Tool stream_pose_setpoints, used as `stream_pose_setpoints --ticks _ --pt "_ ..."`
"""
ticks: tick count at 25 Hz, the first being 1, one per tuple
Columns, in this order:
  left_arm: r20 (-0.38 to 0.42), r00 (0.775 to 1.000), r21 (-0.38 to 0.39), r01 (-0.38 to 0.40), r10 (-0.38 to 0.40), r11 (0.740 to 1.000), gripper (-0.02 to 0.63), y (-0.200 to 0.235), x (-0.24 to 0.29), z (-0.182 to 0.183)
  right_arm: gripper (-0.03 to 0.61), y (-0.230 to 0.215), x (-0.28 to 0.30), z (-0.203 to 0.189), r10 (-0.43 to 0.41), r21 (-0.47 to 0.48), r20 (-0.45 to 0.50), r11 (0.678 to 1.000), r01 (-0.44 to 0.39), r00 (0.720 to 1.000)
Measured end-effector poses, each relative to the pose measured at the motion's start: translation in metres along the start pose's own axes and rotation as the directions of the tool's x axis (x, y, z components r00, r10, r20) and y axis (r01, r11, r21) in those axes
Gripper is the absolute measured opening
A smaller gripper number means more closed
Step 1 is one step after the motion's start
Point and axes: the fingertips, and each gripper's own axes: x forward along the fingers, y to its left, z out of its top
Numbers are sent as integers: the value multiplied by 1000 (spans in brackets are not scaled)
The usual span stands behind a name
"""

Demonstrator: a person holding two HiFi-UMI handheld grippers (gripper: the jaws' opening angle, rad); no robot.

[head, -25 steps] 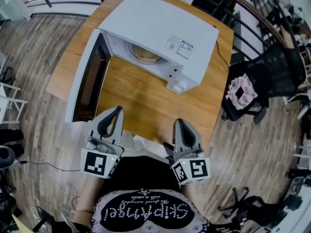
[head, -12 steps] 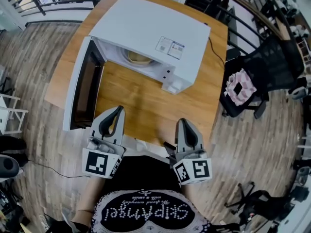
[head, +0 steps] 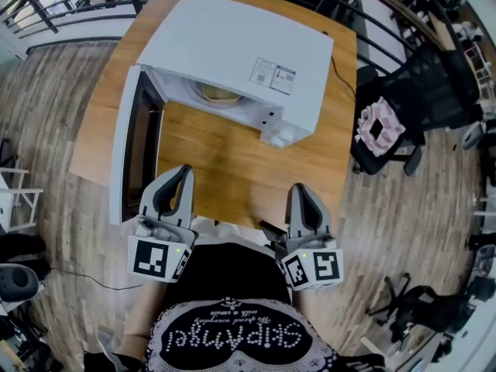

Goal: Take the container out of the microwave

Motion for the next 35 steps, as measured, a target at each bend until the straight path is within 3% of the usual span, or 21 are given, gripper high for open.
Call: stream_pose_setpoints --ticks 11,24,29,33,35 --pt "-11 1000 -44 14 -14 999 29 28 8 -1 35 -5 2 9 -88 -8 2 996 88 996" --pt "-9 999 -37 53 -53 998 29 20 23 -4 35 -18 1 11 -130 -1 5 992 130 992" --pt "-74 997 46 34 -31 998 29 21 29 -10 35 -15 3 10 -121 6 5 993 121 993" --pt "-142 990 162 42 -19 986 33 20 46 -19 35 -18 2 7 -127 16 5 992 127 992" --pt "-174 984 204 78 -43 976 112 16 59 -29 35 -20 1 6 -134 19 4 991 134 991"
